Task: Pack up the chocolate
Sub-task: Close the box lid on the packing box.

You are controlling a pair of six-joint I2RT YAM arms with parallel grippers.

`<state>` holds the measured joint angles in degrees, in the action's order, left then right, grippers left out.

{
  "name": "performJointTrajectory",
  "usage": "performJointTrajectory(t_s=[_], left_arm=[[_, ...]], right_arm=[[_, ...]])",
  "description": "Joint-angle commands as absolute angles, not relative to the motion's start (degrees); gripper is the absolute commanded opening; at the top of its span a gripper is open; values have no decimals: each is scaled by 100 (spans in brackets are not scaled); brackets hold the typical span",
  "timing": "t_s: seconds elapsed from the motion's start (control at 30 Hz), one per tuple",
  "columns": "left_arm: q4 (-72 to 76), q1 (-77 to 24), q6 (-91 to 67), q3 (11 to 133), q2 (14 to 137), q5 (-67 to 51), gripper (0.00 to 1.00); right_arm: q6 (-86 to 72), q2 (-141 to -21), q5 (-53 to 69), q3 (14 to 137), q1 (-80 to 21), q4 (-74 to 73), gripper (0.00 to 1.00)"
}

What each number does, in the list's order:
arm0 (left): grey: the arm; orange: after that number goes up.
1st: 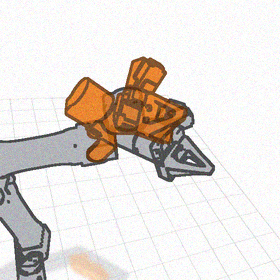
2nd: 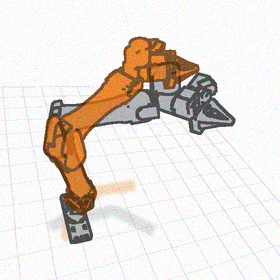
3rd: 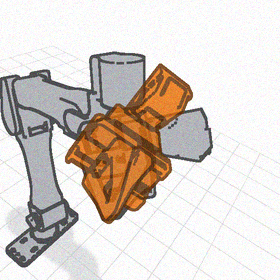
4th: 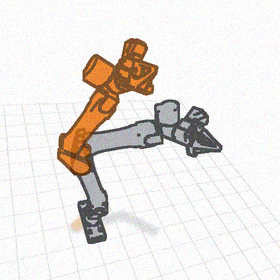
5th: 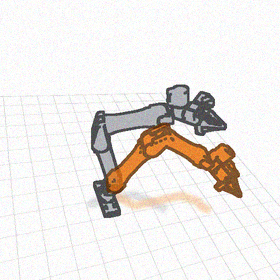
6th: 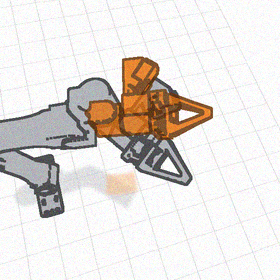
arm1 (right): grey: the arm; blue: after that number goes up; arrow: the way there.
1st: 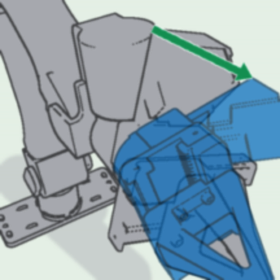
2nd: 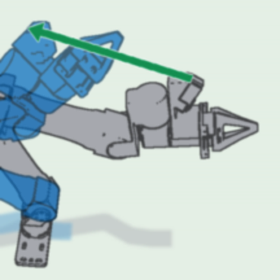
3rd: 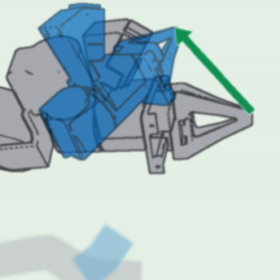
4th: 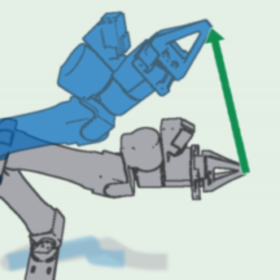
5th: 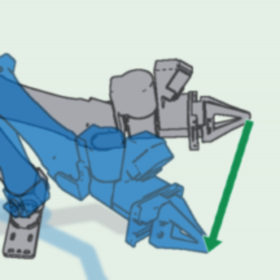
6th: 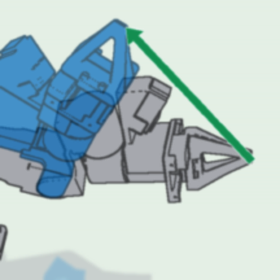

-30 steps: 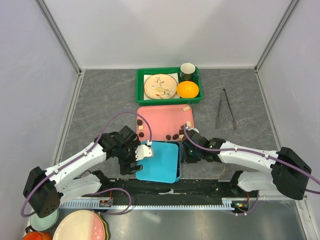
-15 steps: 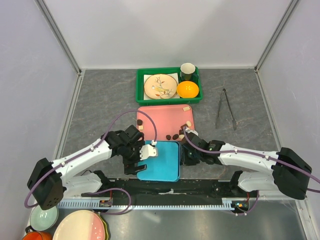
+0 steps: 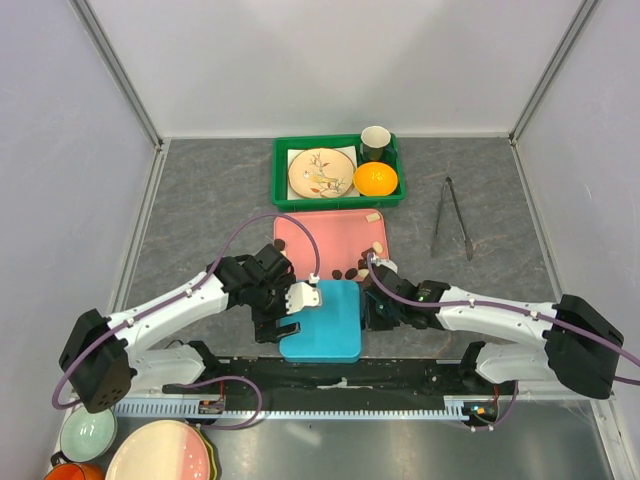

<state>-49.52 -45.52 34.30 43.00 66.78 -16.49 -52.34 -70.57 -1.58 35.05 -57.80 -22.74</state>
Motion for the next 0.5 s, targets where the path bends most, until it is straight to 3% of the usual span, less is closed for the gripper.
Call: performJointTrajectory(t_s=[0.0,0.17,0.3,0.4,0.47], left_arm=[[-4658,-4597,3182,4394,6548,-1618,99],[-4781,-4562,3173,4702,6443,-968,99],[-4834,-4369,3155,4965,6381,-975,99],[-4843,-4228,3103,5062,6416,-1212,99],[-4843,-4184,3137,5045,6425,-1178,99]], right_arm=[[-5256,-6873,-430,3551,-5818,-2267,0],[-4730,-6637,-1326,4120,-5679,-3444,2],[-4326,-6443,-1696,4517,-5397,-3972,20],[-4132,-6346,-1872,4754,-5204,-4227,23],[-3965,-6319,-2003,4964,-5055,-4446,31]])
